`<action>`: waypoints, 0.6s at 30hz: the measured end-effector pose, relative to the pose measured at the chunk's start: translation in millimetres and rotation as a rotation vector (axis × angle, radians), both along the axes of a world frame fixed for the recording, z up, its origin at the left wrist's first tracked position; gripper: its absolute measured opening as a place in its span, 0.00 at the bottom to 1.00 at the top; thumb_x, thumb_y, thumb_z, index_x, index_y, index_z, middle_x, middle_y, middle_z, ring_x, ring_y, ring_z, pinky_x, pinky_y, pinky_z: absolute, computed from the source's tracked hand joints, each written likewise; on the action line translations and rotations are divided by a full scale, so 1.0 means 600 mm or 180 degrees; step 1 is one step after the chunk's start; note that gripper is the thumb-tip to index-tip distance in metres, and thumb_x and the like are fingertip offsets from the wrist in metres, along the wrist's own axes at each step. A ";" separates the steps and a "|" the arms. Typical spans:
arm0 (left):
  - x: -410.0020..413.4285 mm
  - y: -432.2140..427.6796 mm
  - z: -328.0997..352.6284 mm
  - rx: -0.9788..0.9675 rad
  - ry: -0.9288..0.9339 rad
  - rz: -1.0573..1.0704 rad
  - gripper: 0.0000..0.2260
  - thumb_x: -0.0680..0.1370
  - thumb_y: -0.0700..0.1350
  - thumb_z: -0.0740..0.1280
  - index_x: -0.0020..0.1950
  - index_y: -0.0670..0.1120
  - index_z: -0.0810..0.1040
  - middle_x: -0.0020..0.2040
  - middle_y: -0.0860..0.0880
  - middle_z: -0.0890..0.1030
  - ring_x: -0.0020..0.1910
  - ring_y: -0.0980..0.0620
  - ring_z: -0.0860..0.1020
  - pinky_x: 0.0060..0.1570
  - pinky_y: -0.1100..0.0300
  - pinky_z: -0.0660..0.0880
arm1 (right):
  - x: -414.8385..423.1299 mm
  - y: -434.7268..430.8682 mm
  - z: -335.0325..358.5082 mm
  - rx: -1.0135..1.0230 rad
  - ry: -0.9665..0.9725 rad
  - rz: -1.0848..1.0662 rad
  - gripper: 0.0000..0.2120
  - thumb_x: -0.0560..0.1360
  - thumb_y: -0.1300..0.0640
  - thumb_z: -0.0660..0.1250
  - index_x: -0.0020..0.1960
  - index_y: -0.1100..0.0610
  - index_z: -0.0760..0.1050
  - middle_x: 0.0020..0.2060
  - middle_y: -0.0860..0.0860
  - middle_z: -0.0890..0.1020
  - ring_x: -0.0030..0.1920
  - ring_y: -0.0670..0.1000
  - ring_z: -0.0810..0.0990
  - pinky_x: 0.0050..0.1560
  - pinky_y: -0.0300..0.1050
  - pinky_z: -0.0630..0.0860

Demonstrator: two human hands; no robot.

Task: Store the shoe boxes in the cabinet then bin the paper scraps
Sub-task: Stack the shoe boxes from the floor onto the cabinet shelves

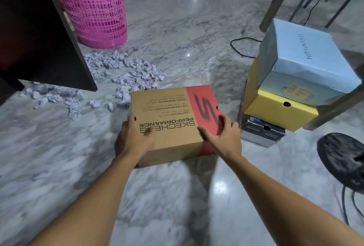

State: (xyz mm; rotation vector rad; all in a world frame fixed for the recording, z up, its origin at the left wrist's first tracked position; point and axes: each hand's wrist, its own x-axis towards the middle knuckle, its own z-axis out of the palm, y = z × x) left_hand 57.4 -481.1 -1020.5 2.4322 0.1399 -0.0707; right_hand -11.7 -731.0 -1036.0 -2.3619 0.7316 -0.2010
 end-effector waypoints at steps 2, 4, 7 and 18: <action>-0.020 0.024 -0.003 0.0196 -0.0110 -0.0053 0.26 0.72 0.60 0.66 0.66 0.53 0.63 0.60 0.47 0.75 0.56 0.41 0.77 0.48 0.52 0.73 | -0.019 0.010 -0.010 0.0205 -0.0292 -0.0204 0.43 0.65 0.24 0.67 0.72 0.46 0.64 0.61 0.51 0.72 0.63 0.53 0.74 0.59 0.54 0.76; -0.022 0.051 -0.013 0.0161 0.0082 -0.0183 0.28 0.72 0.63 0.65 0.67 0.56 0.62 0.60 0.48 0.74 0.57 0.42 0.77 0.50 0.51 0.74 | -0.030 0.010 -0.015 0.0354 -0.0491 -0.0390 0.43 0.65 0.23 0.65 0.72 0.45 0.63 0.62 0.48 0.74 0.60 0.50 0.76 0.57 0.54 0.78; -0.025 0.078 -0.015 -0.0422 0.0495 -0.0468 0.32 0.71 0.65 0.67 0.70 0.62 0.58 0.63 0.58 0.74 0.61 0.48 0.75 0.56 0.53 0.73 | -0.036 -0.003 -0.025 0.0821 -0.0467 -0.0298 0.43 0.65 0.25 0.68 0.73 0.44 0.65 0.65 0.47 0.75 0.62 0.48 0.77 0.61 0.54 0.77; -0.072 0.100 -0.017 -0.1140 0.0992 -0.0440 0.43 0.67 0.63 0.74 0.74 0.68 0.51 0.61 0.67 0.73 0.63 0.54 0.74 0.63 0.52 0.71 | -0.080 -0.023 -0.028 0.1579 -0.0300 0.0715 0.46 0.58 0.30 0.78 0.72 0.37 0.65 0.60 0.40 0.81 0.59 0.41 0.80 0.62 0.48 0.77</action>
